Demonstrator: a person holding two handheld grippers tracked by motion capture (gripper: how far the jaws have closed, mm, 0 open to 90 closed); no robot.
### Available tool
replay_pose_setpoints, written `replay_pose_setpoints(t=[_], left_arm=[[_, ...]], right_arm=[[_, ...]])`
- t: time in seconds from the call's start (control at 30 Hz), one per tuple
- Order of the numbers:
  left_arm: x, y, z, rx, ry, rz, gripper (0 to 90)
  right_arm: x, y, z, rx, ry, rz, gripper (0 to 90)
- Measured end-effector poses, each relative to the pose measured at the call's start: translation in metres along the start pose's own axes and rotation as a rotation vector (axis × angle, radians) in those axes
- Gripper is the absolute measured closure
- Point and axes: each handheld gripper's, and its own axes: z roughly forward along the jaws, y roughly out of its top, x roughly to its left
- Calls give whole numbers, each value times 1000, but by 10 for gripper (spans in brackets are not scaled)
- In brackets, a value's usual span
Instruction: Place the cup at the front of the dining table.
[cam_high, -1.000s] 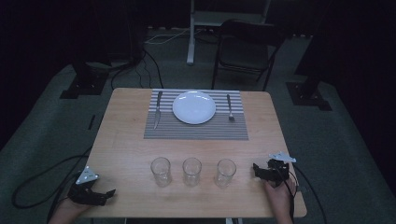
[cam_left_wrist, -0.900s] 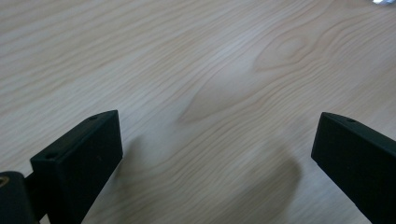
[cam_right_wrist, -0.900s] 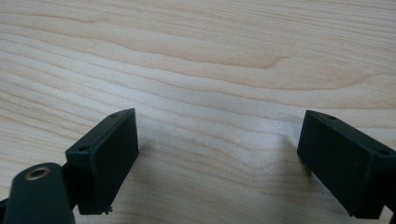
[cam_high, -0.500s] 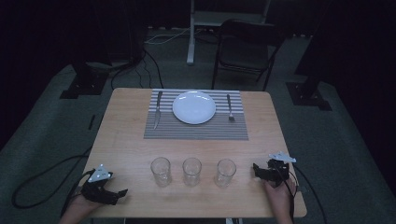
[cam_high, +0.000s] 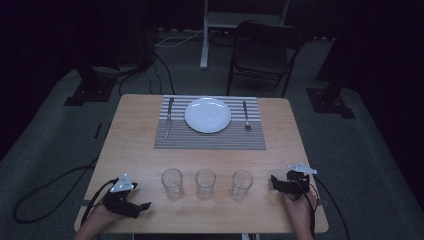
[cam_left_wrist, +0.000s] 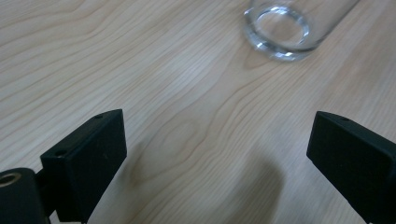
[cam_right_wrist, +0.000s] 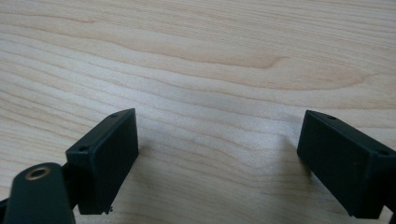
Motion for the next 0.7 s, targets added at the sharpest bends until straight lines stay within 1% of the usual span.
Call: replay_pose_setpoints(t=[0.07, 0.13, 0.3, 0.33, 0.4, 0.47, 0.7], left_arm=[[-2, 4, 4, -10, -16, 7, 53], [-5, 7, 7, -17, -23, 16, 53], [-11, 17, 17, -22, -48, 44, 53], [-12, 19, 19, -23, -60, 44, 53], [-14, 22, 23, -24, -66, 59, 54], [-16, 24, 26, -31, -75, 75, 81], [-21, 36, 35, -46, -111, 103, 82]], right_arm=[[0, 0, 0, 0, 0, 0, 122], [0, 0, 0, 0, 0, 1, 122], [0, 0, 0, 0, 0, 1, 122], [0, 0, 0, 0, 0, 1, 122], [0, 0, 0, 0, 0, 1, 122], [0, 0, 0, 0, 0, 1, 123], [0, 0, 0, 0, 0, 1, 123]])
